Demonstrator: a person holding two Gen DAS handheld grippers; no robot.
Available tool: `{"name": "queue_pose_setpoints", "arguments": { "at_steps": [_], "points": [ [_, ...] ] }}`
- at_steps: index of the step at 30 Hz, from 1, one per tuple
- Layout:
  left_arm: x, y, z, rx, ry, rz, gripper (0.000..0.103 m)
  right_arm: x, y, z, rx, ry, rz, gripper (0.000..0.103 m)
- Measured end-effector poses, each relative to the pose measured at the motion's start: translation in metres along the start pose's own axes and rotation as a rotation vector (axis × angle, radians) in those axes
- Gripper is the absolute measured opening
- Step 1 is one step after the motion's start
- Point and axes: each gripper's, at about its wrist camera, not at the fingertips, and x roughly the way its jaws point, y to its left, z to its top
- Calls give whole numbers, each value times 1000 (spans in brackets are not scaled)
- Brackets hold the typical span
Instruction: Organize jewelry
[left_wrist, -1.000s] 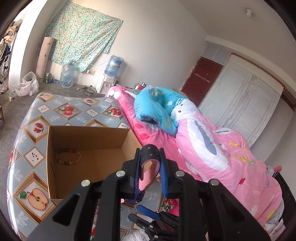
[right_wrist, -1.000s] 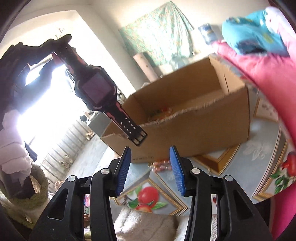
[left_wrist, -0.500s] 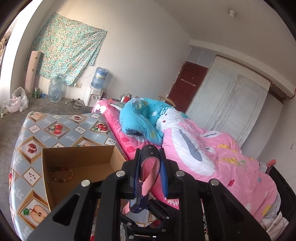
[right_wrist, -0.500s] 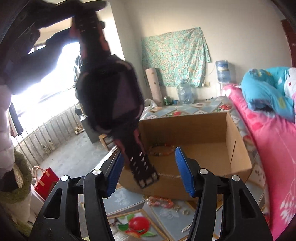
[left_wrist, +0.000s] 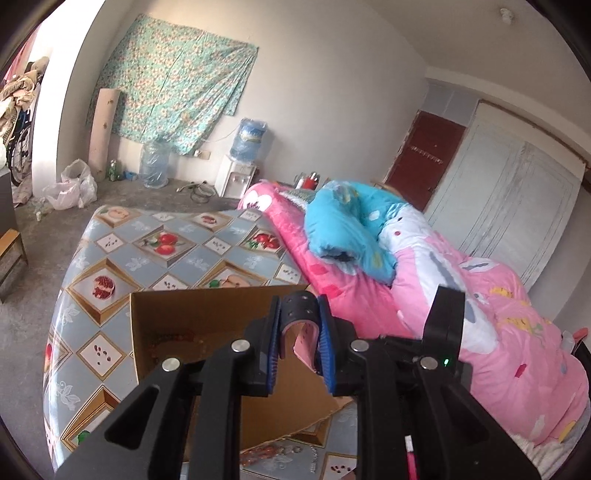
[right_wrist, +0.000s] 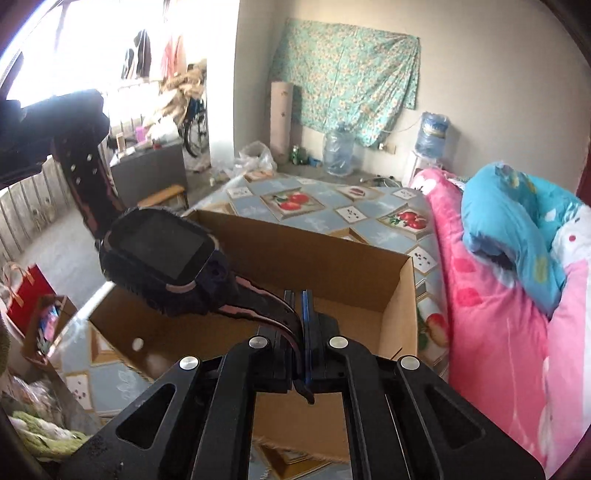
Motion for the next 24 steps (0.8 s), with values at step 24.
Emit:
{"name": "queue_pose_setpoints", "arguments": {
  "at_steps": [24],
  "points": [
    [59,69,-47,-86,209,194,37,148,47,-3,-788,407,-184,6]
  ]
}}
